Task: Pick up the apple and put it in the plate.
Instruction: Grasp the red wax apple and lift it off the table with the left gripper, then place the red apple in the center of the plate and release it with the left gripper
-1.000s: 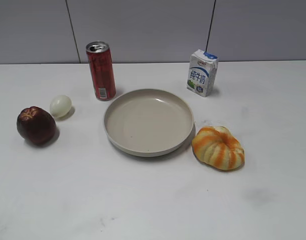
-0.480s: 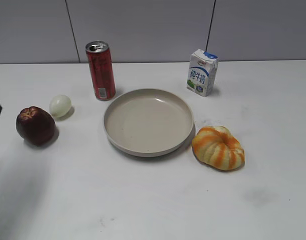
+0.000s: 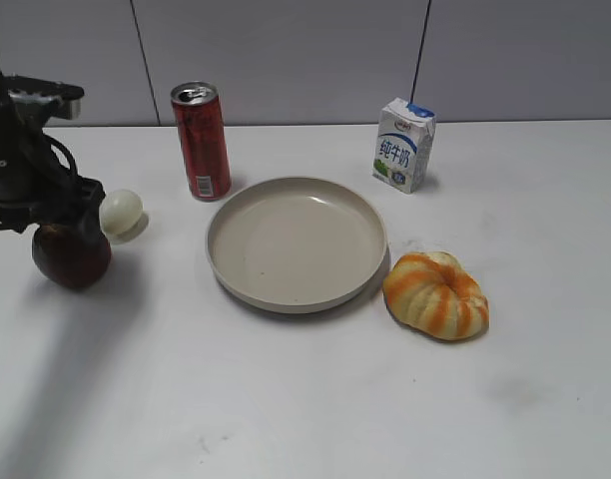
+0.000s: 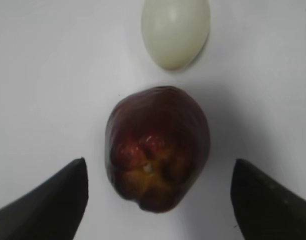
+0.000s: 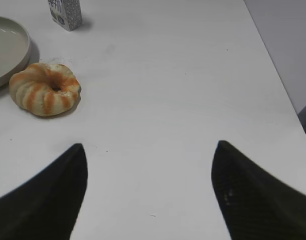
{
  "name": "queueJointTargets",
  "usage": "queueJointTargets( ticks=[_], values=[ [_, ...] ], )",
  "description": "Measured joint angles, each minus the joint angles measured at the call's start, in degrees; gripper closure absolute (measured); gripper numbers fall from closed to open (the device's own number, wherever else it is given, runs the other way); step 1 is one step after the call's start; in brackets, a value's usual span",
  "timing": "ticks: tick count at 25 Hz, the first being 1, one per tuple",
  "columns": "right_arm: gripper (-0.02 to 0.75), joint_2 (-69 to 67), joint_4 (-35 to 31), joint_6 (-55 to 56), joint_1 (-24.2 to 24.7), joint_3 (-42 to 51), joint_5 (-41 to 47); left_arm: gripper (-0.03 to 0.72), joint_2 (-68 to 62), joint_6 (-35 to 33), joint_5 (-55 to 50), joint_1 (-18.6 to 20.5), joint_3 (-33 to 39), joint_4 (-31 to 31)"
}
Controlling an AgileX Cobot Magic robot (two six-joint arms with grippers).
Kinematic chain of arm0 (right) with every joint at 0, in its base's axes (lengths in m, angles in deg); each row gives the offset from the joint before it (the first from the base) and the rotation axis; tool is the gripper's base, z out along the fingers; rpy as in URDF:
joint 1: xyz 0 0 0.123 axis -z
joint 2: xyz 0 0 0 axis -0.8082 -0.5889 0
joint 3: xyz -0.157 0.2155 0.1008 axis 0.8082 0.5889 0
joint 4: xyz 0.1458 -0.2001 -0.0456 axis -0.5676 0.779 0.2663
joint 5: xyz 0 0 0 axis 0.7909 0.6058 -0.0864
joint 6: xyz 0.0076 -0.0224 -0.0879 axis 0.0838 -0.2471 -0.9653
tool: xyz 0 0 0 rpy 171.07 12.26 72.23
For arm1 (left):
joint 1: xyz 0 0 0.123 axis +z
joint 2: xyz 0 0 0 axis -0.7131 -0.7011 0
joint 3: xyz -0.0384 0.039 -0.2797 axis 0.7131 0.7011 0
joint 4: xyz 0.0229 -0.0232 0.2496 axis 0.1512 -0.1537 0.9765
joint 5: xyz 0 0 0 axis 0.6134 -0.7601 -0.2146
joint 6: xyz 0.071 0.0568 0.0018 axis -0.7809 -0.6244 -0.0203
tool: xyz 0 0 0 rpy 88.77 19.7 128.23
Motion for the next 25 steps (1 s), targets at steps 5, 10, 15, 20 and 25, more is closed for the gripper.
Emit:
queueJointTargets(
  ticks=[5,10,15,20,25],
  values=[
    [0.153,0.00,0.00,0.00,0.00,0.00,0.00,0.106,-3.03,0.00,-1.35,-0.05,-0.33,0.32],
    [0.153,0.00,0.00,0.00,0.00,0.00,0.00,0.181,-2.98,-0.05,-3.34,-1.75,-4.32,0.45],
    [0.153,0.00,0.00,0.00,0.00,0.00,0.00,0.181,-2.74,-1.26,-5.03,-9.46,-14.03,0.88],
    [0.153,0.00,0.00,0.00,0.00,0.00,0.00,0.181,-6.56,-1.51,-3.54,-19.08,-20.42,-0.09],
    [0.153,0.00,0.00,0.00,0.00,0.00,0.00,0.181,-14.21,-1.51,-3.49,-23.68,-22.17,-0.22]
  ],
)
